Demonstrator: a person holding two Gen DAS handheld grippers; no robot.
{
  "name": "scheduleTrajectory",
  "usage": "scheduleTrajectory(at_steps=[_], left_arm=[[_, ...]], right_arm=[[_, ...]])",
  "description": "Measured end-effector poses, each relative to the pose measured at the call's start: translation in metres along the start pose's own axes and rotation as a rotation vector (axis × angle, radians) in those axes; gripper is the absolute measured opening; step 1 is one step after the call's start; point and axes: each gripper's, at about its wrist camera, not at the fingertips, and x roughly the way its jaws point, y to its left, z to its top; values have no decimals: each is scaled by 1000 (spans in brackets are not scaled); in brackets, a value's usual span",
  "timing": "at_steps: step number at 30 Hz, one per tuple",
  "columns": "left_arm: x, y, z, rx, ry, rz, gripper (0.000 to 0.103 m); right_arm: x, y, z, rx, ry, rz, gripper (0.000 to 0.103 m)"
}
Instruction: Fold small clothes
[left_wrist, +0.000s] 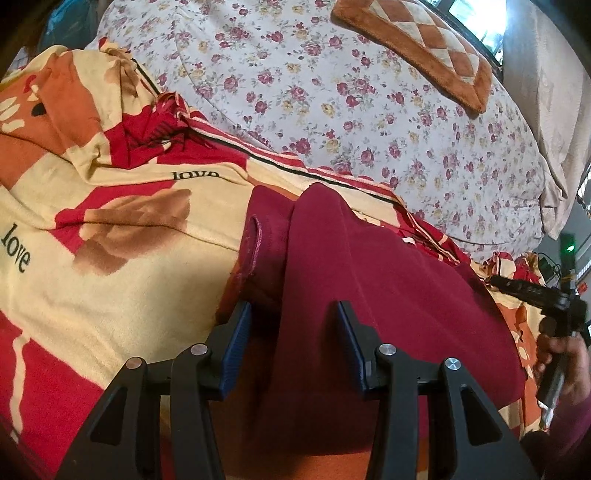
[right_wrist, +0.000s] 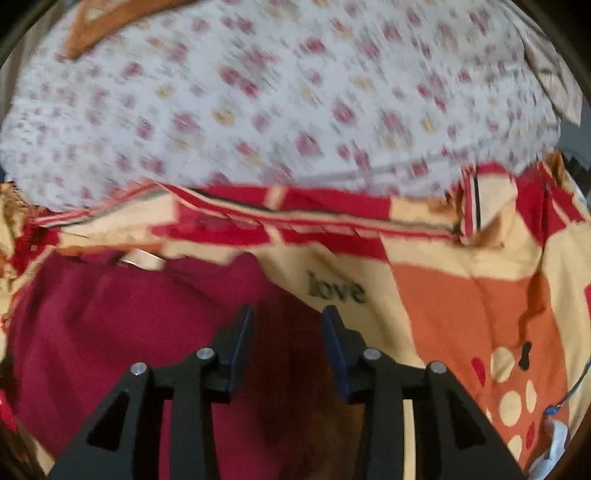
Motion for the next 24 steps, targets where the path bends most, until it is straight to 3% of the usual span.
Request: scheduleTrajectory(at_steps=[3,6,7,8,15,21,24], left_arm=[[0,-1,0,6,0,5,25],[-1,-1,0,2,1,3,25],[-1,-1,0,0,2,2,25],[-1,-1,0,-1,3,1,25],[0,1,1,-9,14,-11,27],[4,1,4,-19,23,-48,40],[2,2,5,-23,34,-64,41]], right_arm=[[-6,62,-16,-114,56,182,43],[4,121,-20,-222,94,276,42],[4,121,-20,-222,94,276,42],[12,157,-21,-288,98,303,42],[35,241,-17,-411,80,284,46],[45,262,-7,-420,81,267,47],[44,267,0,-407,67,284,47]])
